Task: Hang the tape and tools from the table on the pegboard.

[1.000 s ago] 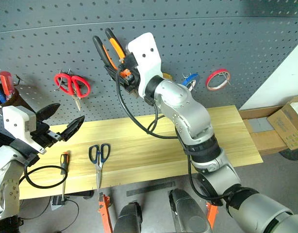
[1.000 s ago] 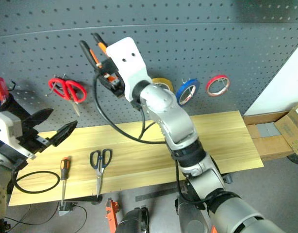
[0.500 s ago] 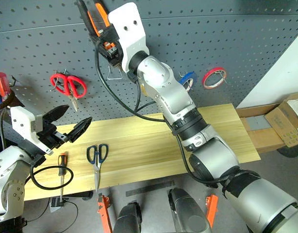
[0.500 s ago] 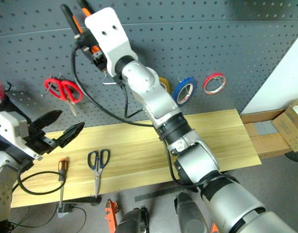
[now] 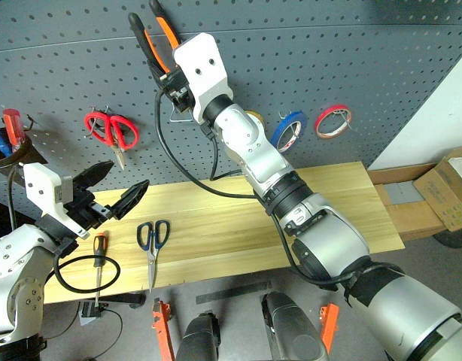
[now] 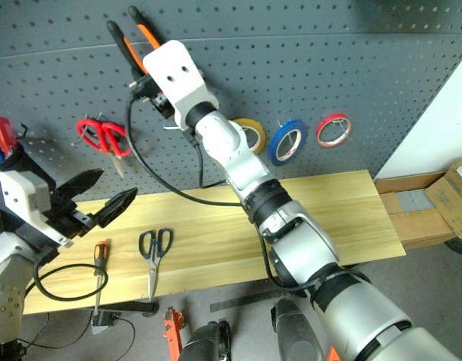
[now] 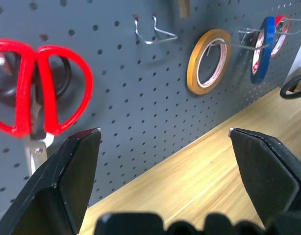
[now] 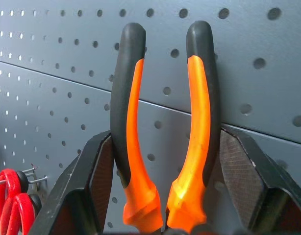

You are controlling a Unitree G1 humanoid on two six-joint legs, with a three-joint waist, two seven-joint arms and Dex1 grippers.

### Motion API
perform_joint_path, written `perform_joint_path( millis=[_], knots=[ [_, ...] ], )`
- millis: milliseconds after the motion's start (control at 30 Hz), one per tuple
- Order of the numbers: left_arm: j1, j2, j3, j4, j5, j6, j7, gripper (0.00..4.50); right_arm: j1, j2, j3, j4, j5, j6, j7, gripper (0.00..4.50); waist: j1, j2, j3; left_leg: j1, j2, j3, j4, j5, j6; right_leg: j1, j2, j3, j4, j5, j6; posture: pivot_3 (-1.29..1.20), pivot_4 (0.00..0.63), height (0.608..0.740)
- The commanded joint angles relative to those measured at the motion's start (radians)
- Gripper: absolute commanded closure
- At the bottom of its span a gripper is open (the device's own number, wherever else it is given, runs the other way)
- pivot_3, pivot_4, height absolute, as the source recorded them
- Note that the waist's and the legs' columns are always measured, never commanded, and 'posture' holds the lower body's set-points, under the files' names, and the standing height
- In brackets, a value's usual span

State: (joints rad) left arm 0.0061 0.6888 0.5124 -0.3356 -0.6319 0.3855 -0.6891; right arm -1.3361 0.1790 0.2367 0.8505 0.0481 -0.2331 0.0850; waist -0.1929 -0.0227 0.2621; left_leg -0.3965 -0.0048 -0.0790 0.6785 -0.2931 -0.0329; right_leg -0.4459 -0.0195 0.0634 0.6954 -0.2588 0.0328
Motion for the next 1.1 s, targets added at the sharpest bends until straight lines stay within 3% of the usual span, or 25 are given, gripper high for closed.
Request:
perform_joint_path(
  millis=[33,433,633,867,1100],
  knots=[
    [0.005,-0.011,0.024,-0.043,-0.023,-0.005,0.015,0.0,-0.053,0.181,0.025,-0.1,-0.007,-0.05,0.017,1.84,0.0,0.0,0.0,0.0,0.0,0.0,0.0,0.0,0.0,0.0,0.0,0.0,0.0,0.0,0.0,-0.13,0.264,0.74],
    [0.074,-0.041,0.067,-0.093,-0.031,-0.017,0.062,0.0,0.054,0.188,0.081,-0.232,0.079,-0.013,0.16,1.84,0.011,0.0,0.0,-0.003,0.0,0.0,-0.001,0.0,0.0,-0.003,0.0,0.001,-0.002,0.0,0.0,-0.09,0.252,0.74],
    [0.09,-0.053,0.089,-0.101,-0.009,-0.038,0.098,0.0,-0.023,0.225,0.063,-0.095,0.079,-0.095,0.164,1.84,0.033,0.0,0.0,-0.003,0.001,-0.001,-0.001,0.0,0.0,-0.003,0.0,0.0,-0.001,0.0,0.0,-0.04,0.237,0.74],
    [0.1,-0.047,0.101,-0.122,-0.005,-0.048,0.116,0.0,-0.127,0.187,0.044,0.141,-0.016,-0.237,0.042,1.84,0.072,-0.001,-0.001,-0.003,0.0,0.0,-0.001,0.001,-0.002,-0.003,-0.001,-0.002,-0.001,0.0,0.0,0.0,0.233,0.74],
    [0.082,-0.048,0.084,-0.129,-0.001,-0.048,0.125,0.0,-0.185,0.164,-0.006,0.229,-0.038,-0.286,-0.022,1.84,0.093,-0.001,-0.001,-0.004,0.0,0.0,-0.001,0.002,-0.003,-0.004,0.0,-0.003,-0.001,0.0,0.0,0.01,0.234,0.74]
  ],
)
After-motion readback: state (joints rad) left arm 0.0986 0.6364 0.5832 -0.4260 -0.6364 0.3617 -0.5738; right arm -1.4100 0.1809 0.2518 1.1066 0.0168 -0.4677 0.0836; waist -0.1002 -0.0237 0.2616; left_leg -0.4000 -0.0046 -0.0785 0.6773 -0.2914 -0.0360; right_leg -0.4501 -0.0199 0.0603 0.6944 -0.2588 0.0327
